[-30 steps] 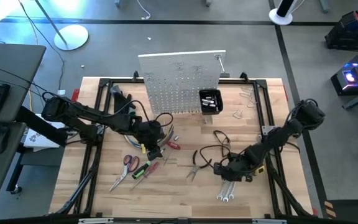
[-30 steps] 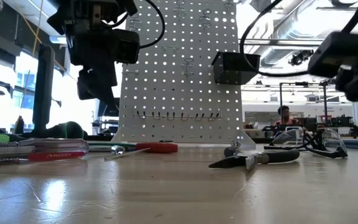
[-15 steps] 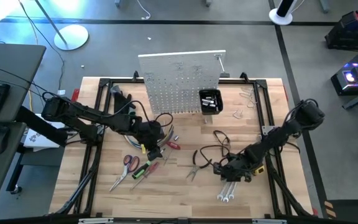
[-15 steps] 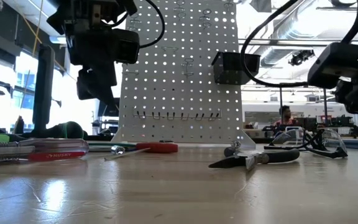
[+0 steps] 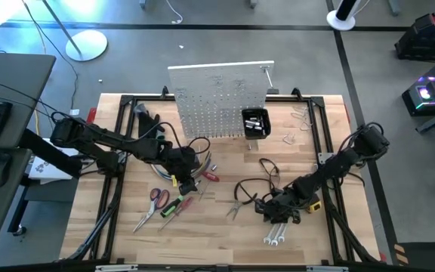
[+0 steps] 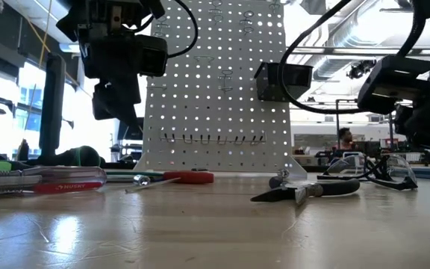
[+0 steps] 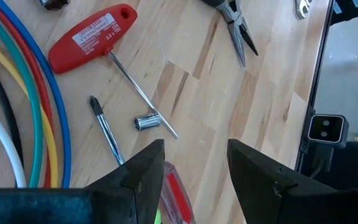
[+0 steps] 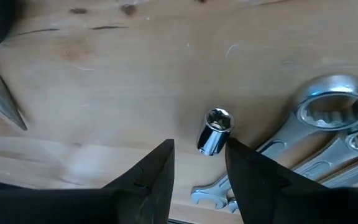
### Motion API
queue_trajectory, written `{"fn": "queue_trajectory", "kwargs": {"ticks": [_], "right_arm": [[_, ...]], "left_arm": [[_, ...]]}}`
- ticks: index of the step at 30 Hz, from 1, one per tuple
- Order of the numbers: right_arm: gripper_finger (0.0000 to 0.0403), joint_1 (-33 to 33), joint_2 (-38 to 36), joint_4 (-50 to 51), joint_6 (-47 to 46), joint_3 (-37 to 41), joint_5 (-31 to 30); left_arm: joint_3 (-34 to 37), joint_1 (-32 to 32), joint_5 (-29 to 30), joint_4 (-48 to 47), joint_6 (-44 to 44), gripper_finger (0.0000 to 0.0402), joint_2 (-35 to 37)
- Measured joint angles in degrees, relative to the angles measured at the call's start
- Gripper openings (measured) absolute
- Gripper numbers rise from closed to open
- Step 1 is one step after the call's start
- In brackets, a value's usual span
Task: Hang tools onto peg board
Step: Put the socket into the black bin on the peg board
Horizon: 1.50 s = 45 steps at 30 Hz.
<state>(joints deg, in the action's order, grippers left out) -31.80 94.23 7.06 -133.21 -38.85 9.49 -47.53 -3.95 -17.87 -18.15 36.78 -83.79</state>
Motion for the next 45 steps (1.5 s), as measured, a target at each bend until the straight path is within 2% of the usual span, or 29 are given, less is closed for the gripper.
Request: {"fn": "queue_trajectory", "kwargs": {"ticks": [26, 29, 32, 37, 40, 43, 45], "right_arm": [[0.0136, 3.2, 0.0, 5.0, 4.4, -0.1, 1.7], [0.0107, 3.2, 0.0, 6.1, 5.8, -0.1, 1.7], [0.0036, 3.2, -0.1, 7.6, 6.6, -0.2, 1.9], [0.0028, 3.2, -0.4, 7.1, 9.4, -0.3, 1.7], [0.0028, 3.1, -1.5, 9.5, 14.0, -2.2, -0.7], [0.0028, 4.0, -3.6, 13.8, 20.0, -4.3, -8.0], [0.0028, 5.3, -5.2, 14.6, 24.5, -6.0, -10.8]], "left_arm": [[0.0, 0.0, 0.5, 0.0, -1.0, 0.0167, 0.0], [0.0, 0.0, 0.5, 0.0, -1.0, 0.0167, 0.0], [0.0, 0.0, 0.5, 0.0, -1.0, 0.0167, 0.0], [0.0, 0.0, 0.5, 0.0, -0.9, 0.0167, 0.0], [0.0, 0.2, -0.3, 0.0, -0.9, 0.0167, 0.1], [0.0, 0.5, -0.5, 0.0, -0.9, 0.0167, 0.3], [0.0, 0.9, -0.5, 0.1, -1.0, 0.0167, 0.5]]}}
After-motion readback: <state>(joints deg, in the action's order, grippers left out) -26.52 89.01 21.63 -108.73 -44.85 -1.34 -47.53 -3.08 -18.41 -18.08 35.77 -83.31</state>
